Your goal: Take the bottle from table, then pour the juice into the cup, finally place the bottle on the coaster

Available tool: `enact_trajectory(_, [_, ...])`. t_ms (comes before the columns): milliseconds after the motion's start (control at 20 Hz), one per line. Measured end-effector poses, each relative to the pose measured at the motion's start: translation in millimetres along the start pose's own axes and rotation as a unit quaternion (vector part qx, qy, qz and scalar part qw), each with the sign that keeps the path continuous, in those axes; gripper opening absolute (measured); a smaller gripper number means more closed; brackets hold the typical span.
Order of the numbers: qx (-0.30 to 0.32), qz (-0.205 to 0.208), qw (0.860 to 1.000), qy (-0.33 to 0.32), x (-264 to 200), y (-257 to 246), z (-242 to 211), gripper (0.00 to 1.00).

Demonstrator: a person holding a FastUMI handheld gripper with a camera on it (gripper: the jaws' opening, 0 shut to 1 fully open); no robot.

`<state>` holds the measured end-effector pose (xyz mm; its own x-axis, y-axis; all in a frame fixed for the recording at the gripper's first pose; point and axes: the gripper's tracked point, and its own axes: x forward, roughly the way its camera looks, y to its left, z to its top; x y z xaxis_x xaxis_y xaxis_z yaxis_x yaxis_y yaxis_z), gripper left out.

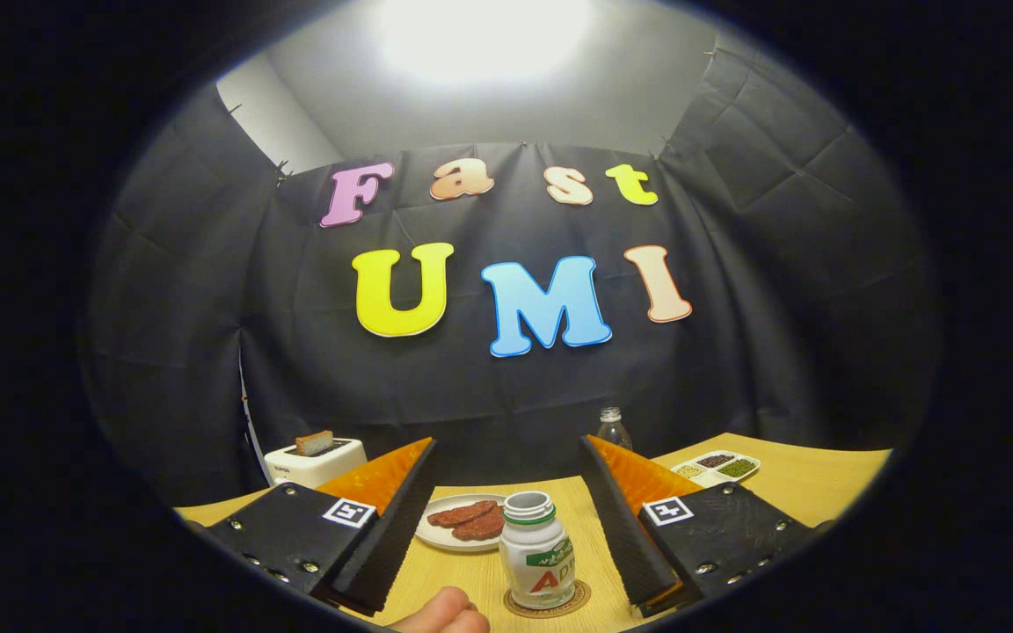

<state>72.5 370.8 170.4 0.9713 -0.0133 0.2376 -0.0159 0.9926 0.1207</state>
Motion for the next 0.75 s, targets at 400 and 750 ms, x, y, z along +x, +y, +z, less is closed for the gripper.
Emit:
enact_trajectory(400, [-0.025, -0.003, 1.0, -0.002, -19, -38, 14, 0.95])
enact_trajectory(750, [-0.061, -0.054, 0.996, -0.037, -26, -154, 49, 0.95])
